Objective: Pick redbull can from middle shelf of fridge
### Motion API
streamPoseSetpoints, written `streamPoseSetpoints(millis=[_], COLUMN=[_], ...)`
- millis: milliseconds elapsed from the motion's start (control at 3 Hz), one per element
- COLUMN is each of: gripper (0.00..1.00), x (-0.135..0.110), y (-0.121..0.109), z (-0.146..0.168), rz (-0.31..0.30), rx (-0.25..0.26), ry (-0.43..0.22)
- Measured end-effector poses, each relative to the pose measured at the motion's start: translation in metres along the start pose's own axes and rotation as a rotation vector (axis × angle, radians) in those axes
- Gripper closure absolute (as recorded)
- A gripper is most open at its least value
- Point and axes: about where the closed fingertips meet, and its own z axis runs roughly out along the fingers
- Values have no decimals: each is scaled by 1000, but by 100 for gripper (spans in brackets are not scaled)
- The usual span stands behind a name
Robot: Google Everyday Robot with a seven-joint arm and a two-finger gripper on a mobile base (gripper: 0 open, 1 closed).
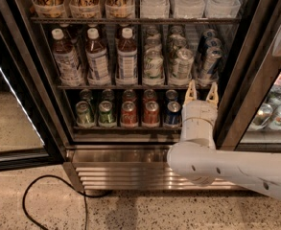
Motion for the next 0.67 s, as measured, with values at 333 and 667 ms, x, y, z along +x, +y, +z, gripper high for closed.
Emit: streamPoseSetpoints(millis=[333,667], gripper=[41,46], x=[4,5], y=[-3,-3], z=[4,9], rz=[1,0], rx=[-22,-57], ry=[4,4])
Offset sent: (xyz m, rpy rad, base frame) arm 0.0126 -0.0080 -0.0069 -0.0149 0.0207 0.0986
